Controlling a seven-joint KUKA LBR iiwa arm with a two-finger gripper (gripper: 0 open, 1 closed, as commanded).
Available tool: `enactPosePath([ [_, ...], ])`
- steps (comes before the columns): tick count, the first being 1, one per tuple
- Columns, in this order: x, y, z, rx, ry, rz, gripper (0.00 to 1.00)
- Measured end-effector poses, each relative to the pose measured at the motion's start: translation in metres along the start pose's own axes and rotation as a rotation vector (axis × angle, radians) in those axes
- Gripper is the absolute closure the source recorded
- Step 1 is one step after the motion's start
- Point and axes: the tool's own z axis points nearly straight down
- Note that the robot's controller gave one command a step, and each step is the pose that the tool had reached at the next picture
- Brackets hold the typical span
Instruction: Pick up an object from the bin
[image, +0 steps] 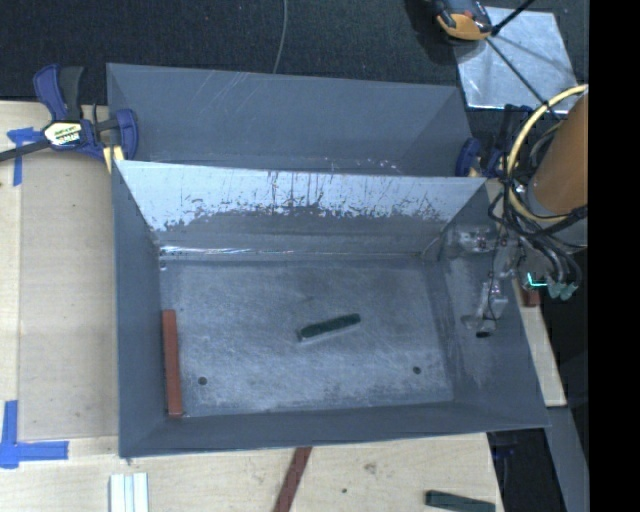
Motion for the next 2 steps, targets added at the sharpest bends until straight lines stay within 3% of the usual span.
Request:
enactPosePath([
  [1,-0.001,0.001,-0.004,0.001,-0.006,-0.003,0.00],
  [2,0.020,0.032,0.057,0.002,-0.011,-0.068,0.00],
])
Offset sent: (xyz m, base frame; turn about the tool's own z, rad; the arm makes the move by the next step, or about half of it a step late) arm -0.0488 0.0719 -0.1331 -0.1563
